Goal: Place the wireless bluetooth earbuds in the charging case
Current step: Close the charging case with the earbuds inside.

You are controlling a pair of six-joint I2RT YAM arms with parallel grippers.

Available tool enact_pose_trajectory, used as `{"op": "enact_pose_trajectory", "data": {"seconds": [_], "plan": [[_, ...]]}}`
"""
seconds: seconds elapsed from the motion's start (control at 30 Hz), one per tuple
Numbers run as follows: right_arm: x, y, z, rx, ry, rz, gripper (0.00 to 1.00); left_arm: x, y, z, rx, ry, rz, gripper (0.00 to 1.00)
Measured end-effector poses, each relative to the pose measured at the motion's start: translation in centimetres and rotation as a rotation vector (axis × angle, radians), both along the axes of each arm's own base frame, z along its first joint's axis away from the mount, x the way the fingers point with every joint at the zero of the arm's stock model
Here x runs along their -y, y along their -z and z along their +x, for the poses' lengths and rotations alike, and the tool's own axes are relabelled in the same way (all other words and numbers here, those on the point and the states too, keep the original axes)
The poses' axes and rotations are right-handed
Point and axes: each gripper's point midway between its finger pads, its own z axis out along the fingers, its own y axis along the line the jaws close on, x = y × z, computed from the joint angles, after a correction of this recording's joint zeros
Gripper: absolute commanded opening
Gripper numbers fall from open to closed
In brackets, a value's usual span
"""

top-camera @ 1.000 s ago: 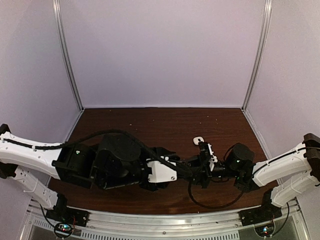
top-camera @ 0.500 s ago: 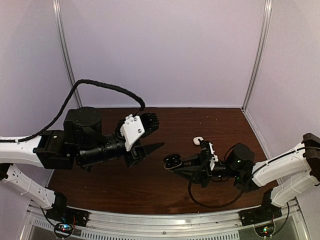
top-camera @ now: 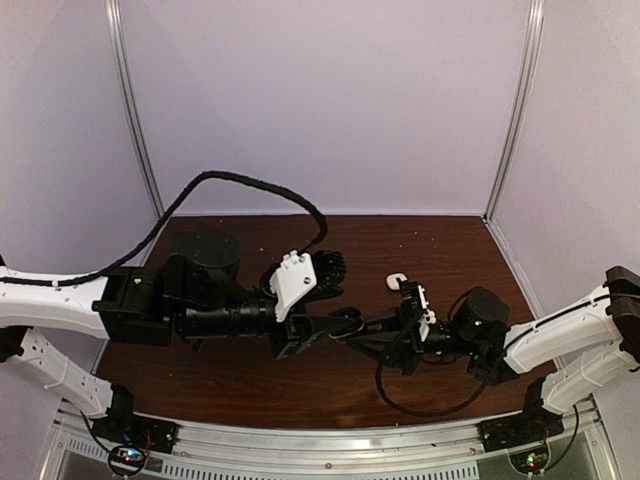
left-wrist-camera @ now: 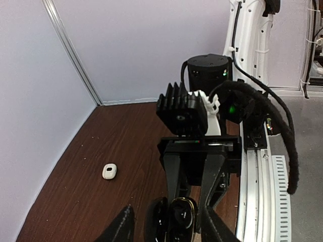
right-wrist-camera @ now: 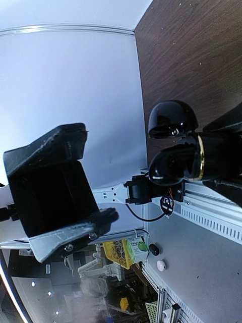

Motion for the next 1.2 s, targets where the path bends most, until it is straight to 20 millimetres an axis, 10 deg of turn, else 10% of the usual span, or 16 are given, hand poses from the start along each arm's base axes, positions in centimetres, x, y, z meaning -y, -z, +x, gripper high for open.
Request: {"op": "enact_pose_trajectory", "data": {"seconds": [0.87, 1.2], "plan": [[0.3, -0.8, -0.8, 0.03, -0.012, 0.018, 0.0, 0.4, 2.1, 1.7, -0.011, -0.054, 0.072, 0.48], [0.4, -0.5, -0.8, 0.026, -0.011, 0.014, 0.0, -1.5, -1.3, 1.8, -0.017, -0.038, -0.024, 0.54]]}}
